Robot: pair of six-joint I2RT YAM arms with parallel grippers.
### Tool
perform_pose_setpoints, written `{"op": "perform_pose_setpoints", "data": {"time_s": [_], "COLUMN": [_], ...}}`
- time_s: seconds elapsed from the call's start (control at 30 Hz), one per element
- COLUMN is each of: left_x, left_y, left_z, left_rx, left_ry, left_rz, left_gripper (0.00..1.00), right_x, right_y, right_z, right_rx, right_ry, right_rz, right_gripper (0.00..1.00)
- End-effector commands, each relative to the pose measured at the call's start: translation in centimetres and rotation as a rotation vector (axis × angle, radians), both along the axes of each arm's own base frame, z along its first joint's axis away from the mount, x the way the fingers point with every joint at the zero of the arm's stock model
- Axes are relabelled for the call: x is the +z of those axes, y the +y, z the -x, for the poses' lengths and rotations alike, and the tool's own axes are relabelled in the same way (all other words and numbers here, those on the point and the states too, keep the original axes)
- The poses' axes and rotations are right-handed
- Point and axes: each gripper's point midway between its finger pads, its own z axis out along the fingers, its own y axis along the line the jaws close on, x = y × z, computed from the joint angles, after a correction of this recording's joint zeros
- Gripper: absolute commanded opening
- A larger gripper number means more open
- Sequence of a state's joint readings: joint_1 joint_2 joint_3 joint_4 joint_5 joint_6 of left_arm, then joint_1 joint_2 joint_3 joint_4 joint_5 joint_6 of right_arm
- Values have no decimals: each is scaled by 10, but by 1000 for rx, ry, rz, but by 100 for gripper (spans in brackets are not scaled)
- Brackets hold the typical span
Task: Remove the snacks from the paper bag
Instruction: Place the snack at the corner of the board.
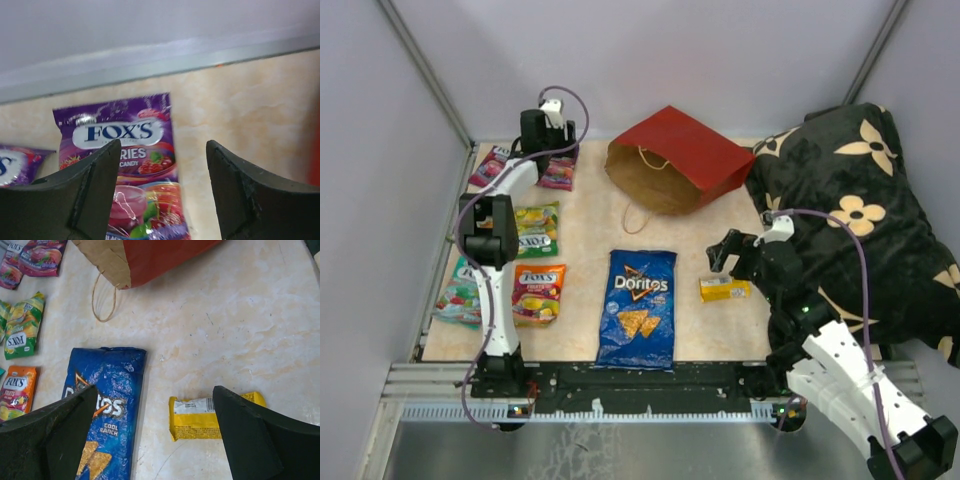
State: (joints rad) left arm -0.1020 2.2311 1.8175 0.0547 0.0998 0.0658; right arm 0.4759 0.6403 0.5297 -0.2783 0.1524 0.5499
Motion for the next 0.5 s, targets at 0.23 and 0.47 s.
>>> {"op": "perform_pose_setpoints", "data": {"time_s": [0.23,0.47], "left_x": [-103,-117], "left_y": [46,47], "left_z": [10,37], "left_rx": [137,124], "left_ry": [256,312], "left_rz": [28,30], "left_gripper": [79,79], "right_x": [5,10], "right_y": [-6,-2], "right_z": [-3,-7], "right_rx": [-19,-8], "right_ry": [-29,-38], "right_rz": [20,20], "right_gripper": [99,99]}}
